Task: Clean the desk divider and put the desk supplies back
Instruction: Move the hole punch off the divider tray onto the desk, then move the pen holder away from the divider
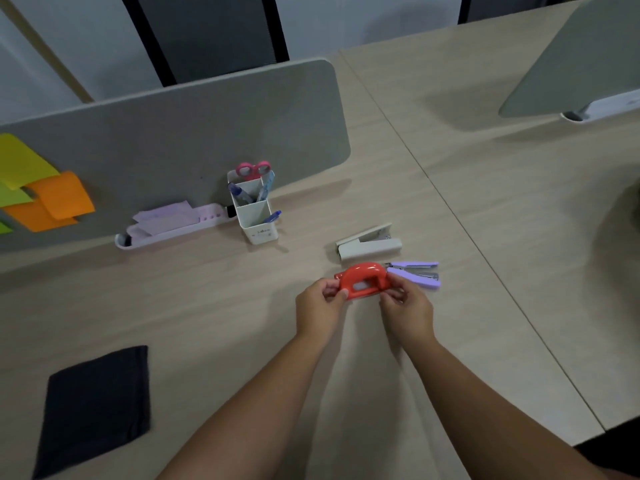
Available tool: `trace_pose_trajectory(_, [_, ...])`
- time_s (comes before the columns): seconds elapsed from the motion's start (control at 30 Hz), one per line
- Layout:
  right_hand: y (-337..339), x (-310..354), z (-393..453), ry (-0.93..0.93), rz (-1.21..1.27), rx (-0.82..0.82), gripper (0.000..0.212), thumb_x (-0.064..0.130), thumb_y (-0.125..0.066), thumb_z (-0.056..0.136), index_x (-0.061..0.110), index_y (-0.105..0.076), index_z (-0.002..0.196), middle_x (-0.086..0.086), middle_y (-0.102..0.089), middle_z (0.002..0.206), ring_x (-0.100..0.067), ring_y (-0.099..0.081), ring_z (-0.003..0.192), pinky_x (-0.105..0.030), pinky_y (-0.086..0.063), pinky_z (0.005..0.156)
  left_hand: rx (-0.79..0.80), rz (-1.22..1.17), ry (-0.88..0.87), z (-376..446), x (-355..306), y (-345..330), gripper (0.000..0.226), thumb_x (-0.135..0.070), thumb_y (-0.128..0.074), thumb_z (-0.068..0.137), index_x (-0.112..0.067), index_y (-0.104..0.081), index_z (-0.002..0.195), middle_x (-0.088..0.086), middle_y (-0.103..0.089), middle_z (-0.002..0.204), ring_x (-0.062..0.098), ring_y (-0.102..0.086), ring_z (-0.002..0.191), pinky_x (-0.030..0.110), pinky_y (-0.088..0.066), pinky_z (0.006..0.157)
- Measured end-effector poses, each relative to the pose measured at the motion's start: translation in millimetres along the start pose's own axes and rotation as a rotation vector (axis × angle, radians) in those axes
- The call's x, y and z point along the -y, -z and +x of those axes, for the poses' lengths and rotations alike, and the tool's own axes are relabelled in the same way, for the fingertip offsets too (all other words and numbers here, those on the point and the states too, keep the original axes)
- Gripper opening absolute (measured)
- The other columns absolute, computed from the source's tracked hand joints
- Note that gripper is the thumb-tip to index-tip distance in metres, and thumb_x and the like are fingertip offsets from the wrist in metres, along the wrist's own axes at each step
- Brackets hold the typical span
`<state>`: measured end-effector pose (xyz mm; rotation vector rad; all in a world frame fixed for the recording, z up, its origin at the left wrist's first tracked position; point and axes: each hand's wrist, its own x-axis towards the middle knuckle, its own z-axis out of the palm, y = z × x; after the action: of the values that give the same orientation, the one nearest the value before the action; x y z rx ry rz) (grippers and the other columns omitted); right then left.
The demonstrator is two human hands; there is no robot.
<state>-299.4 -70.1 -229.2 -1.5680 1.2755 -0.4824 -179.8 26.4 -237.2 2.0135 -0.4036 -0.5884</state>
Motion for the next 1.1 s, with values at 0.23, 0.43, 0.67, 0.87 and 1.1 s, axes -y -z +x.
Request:
trace_pose_trajectory(0.23, [-17.3, 20.7, -9.4, 0.103, -0.143, -0.058, 0.031, 0.003, -0.058, 0.083, 0.019, -0.065, 0.109, -0.006, -0.053, 0.109, -0.015, -0.057, 0.078, -0.015, -0.037, 0.075, -0.138, -0.07, 0.027, 18.5, -6.5, 42.6, 0.013, -0.017, -0.068, 0.084, -0.016, -0.074, 0.096, -0.006, -0.072, 0.086, 0.006, -0.065, 0.08, 0.002, -0.044, 0.071])
trace_pose_trajectory(0.43, [-86.6, 83.8, 8.8, 0.321, -0.144, 0.165, 0.024, 0.002, -0.056, 0.084, 0.016, -0.072, 0.095, -0.003, -0.064, 0.083, 0.002, -0.057, 0.064, -0.001, -0.04, 0.063, -0.411, -0.175, 0.128, 87.2, -13.0, 108.2, 0.017, -0.022, -0.066, 0.085, -0.016, -0.07, 0.1, -0.001, -0.07, 0.096, 0.014, -0.064, 0.084, 0.024, -0.048, 0.078])
trace_pose_trajectory(0.67, [-159.0, 147.2, 60.7, 0.148, -0.093, 0.298, 0.033, 0.018, -0.055, 0.092, 0.014, -0.063, 0.123, -0.005, -0.067, 0.121, -0.02, -0.061, 0.11, -0.022, -0.042, 0.093, -0.18, -0.097, 0.136, 141.8, -11.6, 133.8, 0.039, -0.022, -0.059, 0.081, -0.025, -0.066, 0.119, -0.005, -0.073, 0.106, 0.014, -0.067, 0.097, 0.028, -0.053, 0.083])
trace_pose_trajectory(0.87, [-163.2, 142.8, 62.3, 0.11, -0.06, 0.297, 0.034, 0.006, -0.056, 0.085, 0.018, -0.071, 0.113, -0.001, -0.073, 0.109, -0.015, -0.066, 0.101, -0.026, -0.05, 0.09, -0.179, -0.053, 0.061, 132.9, -19.4, 122.2, 0.045, -0.008, -0.053, 0.078, -0.026, -0.07, 0.115, -0.002, -0.074, 0.101, 0.016, -0.066, 0.093, 0.026, -0.05, 0.079])
trace_pose_trajectory(1.1, [-85.8, 128.4, 63.6, 0.153, 0.118, -0.002, 0.033, 0.005, -0.057, 0.082, 0.018, -0.073, 0.108, 0.002, -0.073, 0.093, -0.009, -0.062, 0.08, -0.026, -0.05, 0.079, -0.093, -0.142, -0.071, 99.1, -69.0, 61.8, 0.044, -0.017, -0.058, 0.081, -0.031, -0.065, 0.122, -0.006, -0.074, 0.106, 0.001, -0.066, 0.089, 0.026, -0.054, 0.083])
